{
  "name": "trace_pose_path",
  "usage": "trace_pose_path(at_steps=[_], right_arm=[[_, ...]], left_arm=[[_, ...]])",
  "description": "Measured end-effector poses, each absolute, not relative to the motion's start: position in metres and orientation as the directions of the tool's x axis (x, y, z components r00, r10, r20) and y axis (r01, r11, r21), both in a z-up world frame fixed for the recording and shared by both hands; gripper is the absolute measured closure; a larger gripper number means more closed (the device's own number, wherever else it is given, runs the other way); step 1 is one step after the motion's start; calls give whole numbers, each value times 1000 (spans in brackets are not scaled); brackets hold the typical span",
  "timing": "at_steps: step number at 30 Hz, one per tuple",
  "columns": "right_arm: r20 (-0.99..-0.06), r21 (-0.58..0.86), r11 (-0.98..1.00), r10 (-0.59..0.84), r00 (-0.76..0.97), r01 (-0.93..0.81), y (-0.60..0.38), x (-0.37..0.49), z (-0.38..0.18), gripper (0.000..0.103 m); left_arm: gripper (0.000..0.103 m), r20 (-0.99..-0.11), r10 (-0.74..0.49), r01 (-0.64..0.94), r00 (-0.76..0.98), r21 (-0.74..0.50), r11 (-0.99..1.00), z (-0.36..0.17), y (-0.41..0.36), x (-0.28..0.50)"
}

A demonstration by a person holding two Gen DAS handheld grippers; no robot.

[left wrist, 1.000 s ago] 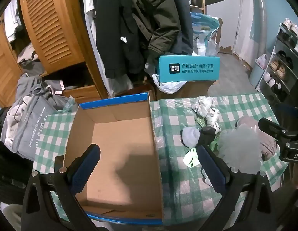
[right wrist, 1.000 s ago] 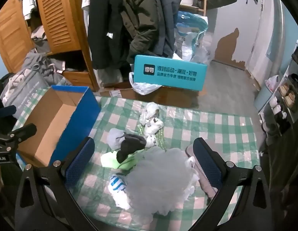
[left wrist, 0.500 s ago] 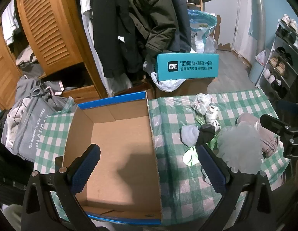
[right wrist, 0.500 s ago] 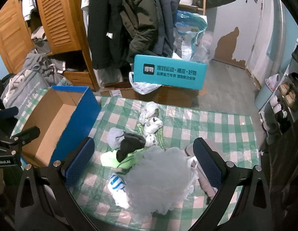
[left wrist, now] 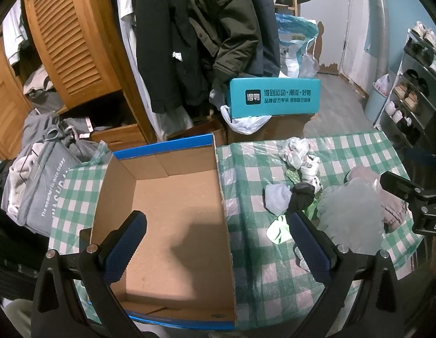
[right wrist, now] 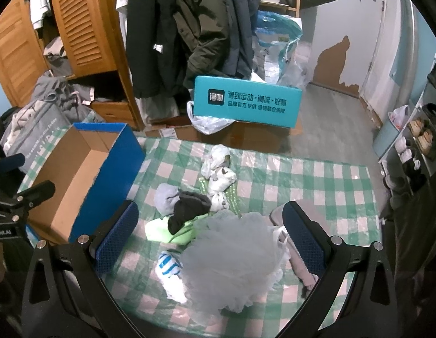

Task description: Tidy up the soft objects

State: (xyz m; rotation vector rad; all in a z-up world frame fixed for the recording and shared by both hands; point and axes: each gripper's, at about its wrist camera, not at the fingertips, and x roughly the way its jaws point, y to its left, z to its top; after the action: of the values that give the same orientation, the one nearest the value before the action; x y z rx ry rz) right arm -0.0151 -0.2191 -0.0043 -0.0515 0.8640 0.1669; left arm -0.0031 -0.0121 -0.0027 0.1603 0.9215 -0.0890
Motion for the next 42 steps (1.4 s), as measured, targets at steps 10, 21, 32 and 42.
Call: trace_pose_path(at_steps=[10,21,32,42], right_arm=[[-762,25,985,128,635,-168,-220,-14,-3,2],[-763,31,984,136,632,-175,-221,-15,-4,2],[-768,31,985,130,627,-167,-225,-16,-2,2],[-769,34,986,132,625,-165,-230,-14,-2,2]], left_arm=[[1,-799,-8,145,602,99,985,-2,-13,-3],[1,-799,-9,145,602,98,985,-2,-13,-3],[1,-799,-7,144,601,99,985,-3,-13,-3],[1,-800,-12,150,600,97,984,-5,-15,-3]])
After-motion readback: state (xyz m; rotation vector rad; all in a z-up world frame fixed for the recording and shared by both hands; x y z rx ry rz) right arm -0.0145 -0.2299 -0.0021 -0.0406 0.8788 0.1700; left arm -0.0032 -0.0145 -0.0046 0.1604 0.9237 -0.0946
